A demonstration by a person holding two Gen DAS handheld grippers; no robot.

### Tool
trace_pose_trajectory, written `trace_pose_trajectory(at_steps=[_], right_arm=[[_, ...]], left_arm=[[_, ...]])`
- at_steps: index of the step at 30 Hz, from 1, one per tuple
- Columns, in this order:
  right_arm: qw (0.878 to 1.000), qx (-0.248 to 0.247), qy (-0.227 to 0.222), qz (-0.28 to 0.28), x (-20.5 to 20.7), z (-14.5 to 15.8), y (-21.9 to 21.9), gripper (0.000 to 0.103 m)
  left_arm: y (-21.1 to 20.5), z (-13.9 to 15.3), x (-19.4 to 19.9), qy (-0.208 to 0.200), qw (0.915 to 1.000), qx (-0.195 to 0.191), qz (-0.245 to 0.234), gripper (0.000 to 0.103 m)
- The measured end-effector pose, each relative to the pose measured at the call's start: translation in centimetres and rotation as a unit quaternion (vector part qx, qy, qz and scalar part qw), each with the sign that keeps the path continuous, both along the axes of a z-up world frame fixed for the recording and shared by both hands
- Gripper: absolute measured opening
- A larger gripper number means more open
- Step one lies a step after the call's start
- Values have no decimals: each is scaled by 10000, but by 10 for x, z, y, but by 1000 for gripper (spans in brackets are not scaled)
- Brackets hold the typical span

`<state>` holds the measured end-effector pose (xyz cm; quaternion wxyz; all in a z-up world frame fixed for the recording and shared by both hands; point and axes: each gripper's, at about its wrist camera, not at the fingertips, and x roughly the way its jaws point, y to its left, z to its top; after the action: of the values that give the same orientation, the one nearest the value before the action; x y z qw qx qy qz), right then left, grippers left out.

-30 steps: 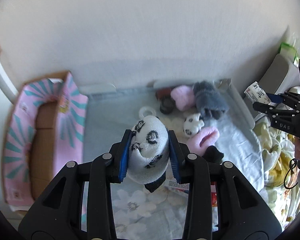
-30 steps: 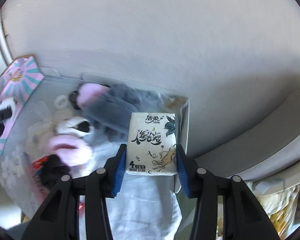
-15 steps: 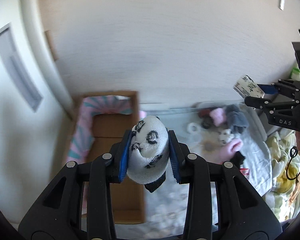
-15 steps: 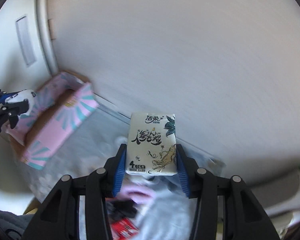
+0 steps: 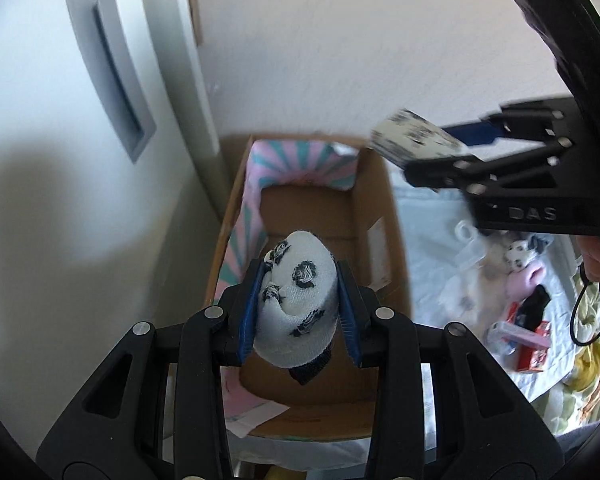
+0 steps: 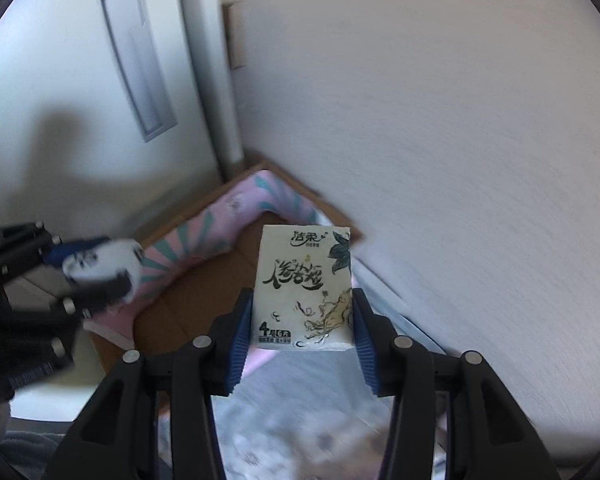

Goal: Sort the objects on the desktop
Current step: 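Carry the panda sock and tissue pack into the cardboard box and release both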

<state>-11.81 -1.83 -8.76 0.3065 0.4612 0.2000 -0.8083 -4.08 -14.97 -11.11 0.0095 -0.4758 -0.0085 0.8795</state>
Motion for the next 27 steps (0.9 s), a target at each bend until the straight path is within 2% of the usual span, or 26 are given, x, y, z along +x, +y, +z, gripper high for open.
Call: trace_pose_trajectory(at_steps=[7, 13, 18, 19, 22, 24, 26, 27], right_arm=[[9968, 529, -446, 410, -20, -52, -54, 43], [9940, 623, -807, 392, -28, -77, -57, 43], [9931, 584, -943, 376, -31, -84, -57, 43], [9931, 554, -955, 387, -31, -84, -57, 43], [9938, 368, -970, 403, -31, -82, -57, 43], [9940, 234, -1039, 251, -33, -79, -55, 45], [9945, 79, -1043, 50, -41, -76, -54, 59], [9946, -36, -1037, -15, -43, -73, -51, 80]], left_arm=[[-10, -33, -10, -364, 9991, 190, -70, 32], [-11, -48, -14, -577, 9979, 229, -185, 32], [-12, -49, -19, -644, 9970, 354, -235, 33], [-12, -48, -19, -647, 9969, 385, -240, 40], [-12, -44, -21, -648, 9974, 249, -178, 102], [-12, -39, -20, -561, 9983, 131, -107, 103], [-13, -36, -22, -578, 9981, 176, -80, 103], [-14, -35, -24, -637, 9977, 232, -54, 103]])
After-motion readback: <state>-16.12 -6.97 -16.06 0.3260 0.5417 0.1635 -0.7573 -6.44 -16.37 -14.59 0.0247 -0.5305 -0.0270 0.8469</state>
